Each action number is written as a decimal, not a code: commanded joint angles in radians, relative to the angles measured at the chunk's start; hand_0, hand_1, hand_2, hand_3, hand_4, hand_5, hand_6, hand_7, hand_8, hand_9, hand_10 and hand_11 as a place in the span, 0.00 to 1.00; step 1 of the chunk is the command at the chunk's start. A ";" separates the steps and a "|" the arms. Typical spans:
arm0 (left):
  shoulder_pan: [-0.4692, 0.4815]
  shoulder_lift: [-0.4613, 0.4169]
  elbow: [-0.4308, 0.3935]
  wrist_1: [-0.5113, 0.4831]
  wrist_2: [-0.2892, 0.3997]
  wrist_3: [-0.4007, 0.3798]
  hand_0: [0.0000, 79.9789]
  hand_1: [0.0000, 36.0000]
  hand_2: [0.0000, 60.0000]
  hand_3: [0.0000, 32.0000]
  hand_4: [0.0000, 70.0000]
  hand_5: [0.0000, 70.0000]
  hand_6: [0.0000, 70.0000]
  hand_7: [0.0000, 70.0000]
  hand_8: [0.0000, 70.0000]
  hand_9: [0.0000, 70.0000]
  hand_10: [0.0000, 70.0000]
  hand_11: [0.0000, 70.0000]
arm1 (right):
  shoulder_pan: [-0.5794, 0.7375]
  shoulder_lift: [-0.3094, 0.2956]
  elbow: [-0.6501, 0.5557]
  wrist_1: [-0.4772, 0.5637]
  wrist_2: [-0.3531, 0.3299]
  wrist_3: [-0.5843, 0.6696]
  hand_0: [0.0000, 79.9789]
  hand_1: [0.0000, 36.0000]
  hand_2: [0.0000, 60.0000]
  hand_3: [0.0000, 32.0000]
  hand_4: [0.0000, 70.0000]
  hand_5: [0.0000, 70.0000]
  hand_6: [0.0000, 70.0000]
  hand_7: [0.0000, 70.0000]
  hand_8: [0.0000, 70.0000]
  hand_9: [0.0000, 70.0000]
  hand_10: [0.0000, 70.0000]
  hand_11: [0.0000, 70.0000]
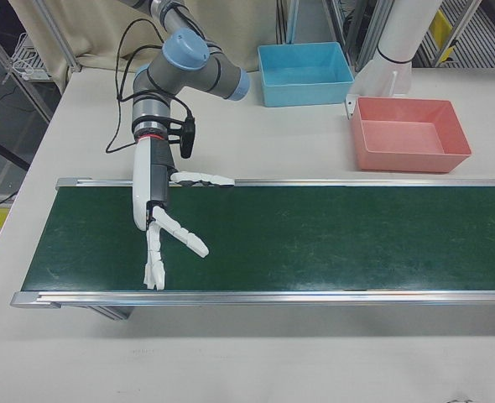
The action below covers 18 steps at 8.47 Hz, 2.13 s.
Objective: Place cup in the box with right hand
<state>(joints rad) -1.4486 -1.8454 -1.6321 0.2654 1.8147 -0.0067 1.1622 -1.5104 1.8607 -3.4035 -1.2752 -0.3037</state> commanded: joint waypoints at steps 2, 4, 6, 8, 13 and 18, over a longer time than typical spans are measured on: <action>0.001 0.000 0.000 0.000 0.000 -0.001 0.00 0.00 0.00 0.00 0.00 0.00 0.00 0.00 0.00 0.00 0.00 0.00 | -0.003 0.001 0.000 0.003 -0.004 0.002 0.64 0.54 0.13 0.00 0.22 0.06 0.05 0.15 0.00 0.04 0.00 0.00; 0.001 0.000 0.000 0.000 0.000 0.001 0.00 0.00 0.00 0.00 0.00 0.00 0.00 0.00 0.00 0.00 0.00 0.00 | 0.001 -0.001 0.002 0.003 -0.004 0.003 0.64 0.55 0.07 0.00 0.04 0.06 0.03 0.05 0.00 0.01 0.00 0.00; 0.001 0.000 0.002 0.000 0.000 0.001 0.00 0.00 0.00 0.00 0.00 0.00 0.00 0.00 0.00 0.00 0.00 0.00 | 0.001 -0.001 0.002 0.003 -0.006 0.003 0.63 0.55 0.07 0.00 0.00 0.07 0.00 0.00 0.00 0.00 0.00 0.00; 0.001 0.000 0.000 0.000 0.000 0.001 0.00 0.00 0.00 0.00 0.00 0.00 0.00 0.00 0.00 0.00 0.00 0.00 | 0.001 -0.002 0.000 0.003 -0.006 0.002 0.63 0.57 0.06 0.00 0.00 0.07 0.00 0.00 0.00 0.00 0.00 0.00; 0.001 0.000 0.000 0.000 0.000 0.001 0.00 0.00 0.00 0.00 0.00 0.00 0.00 0.00 0.00 0.00 0.00 0.00 | -0.007 -0.001 -0.003 0.004 -0.006 0.002 0.63 0.56 0.08 0.00 0.00 0.07 0.00 0.00 0.00 0.00 0.00 0.00; -0.001 0.000 0.000 0.000 0.000 0.001 0.00 0.00 0.00 0.00 0.00 0.00 0.00 0.00 0.00 0.00 0.00 0.00 | -0.009 -0.001 -0.003 0.004 -0.007 0.005 0.62 0.56 0.10 0.00 0.00 0.07 0.01 0.00 0.00 0.00 0.00 0.00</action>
<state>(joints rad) -1.4481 -1.8454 -1.6321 0.2648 1.8147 -0.0063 1.1569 -1.5103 1.8577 -3.3999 -1.2809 -0.3025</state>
